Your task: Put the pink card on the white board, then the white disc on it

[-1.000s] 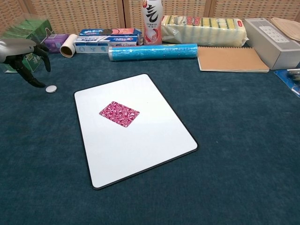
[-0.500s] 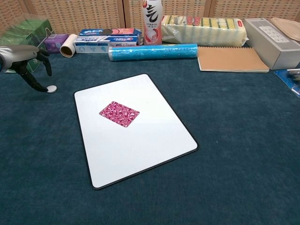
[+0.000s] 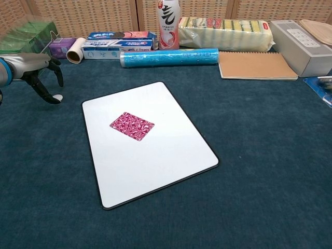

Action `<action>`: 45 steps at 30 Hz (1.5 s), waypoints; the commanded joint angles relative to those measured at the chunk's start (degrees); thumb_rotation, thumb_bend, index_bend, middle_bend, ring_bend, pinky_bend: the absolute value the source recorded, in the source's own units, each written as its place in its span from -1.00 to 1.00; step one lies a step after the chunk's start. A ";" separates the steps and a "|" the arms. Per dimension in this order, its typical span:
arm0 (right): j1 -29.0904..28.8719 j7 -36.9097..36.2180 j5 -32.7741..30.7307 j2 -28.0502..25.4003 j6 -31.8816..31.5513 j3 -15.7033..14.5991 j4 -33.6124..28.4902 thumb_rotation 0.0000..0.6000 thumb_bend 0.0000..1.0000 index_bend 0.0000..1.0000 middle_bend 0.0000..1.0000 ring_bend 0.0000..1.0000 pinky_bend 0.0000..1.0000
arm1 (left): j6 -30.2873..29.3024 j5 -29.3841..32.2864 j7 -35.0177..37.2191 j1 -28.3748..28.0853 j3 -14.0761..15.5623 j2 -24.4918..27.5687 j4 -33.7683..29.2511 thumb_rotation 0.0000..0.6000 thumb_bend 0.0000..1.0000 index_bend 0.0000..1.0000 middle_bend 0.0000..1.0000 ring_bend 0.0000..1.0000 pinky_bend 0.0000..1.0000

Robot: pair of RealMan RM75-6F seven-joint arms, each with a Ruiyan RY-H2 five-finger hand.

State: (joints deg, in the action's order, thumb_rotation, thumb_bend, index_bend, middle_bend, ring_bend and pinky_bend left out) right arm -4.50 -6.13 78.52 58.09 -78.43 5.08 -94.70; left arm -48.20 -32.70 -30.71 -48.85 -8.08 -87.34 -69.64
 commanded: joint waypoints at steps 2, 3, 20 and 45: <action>0.00 -0.06 0.03 -0.03 0.00 -0.01 -0.04 1.00 -1.00 -0.93 -1.00 -1.00 -1.00 | -0.15 0.28 -0.37 -0.02 -0.07 -0.18 0.10 1.00 -0.66 -0.28 -1.00 -1.00 -0.91; 0.01 -0.04 0.04 -0.04 -0.01 -0.01 -0.04 1.00 -1.00 -0.93 -1.00 -1.00 -1.00 | -0.14 0.39 -0.47 -0.02 -0.09 -0.23 0.12 1.00 -0.66 -0.28 -1.00 -1.00 -0.90; 0.02 0.42 0.05 0.16 -0.19 -0.03 0.01 1.00 -1.00 -0.93 -1.00 -1.00 -1.00 | -0.96 0.94 -1.91 0.09 -0.37 -1.99 1.57 1.00 -0.60 -0.08 -1.00 -1.00 -0.91; 0.03 -0.13 0.04 -0.07 -0.11 -0.02 0.01 1.00 -1.00 -0.93 -1.00 -1.00 -1.00 | -1.21 0.94 -2.47 0.72 -1.24 -1.85 0.97 1.00 -0.56 0.03 -1.00 -1.00 -0.91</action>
State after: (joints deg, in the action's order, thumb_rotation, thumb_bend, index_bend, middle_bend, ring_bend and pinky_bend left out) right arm -4.46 -6.26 78.56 58.03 -78.54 5.07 -94.68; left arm -49.32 -31.59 -33.30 -48.20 -9.26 -89.36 -68.43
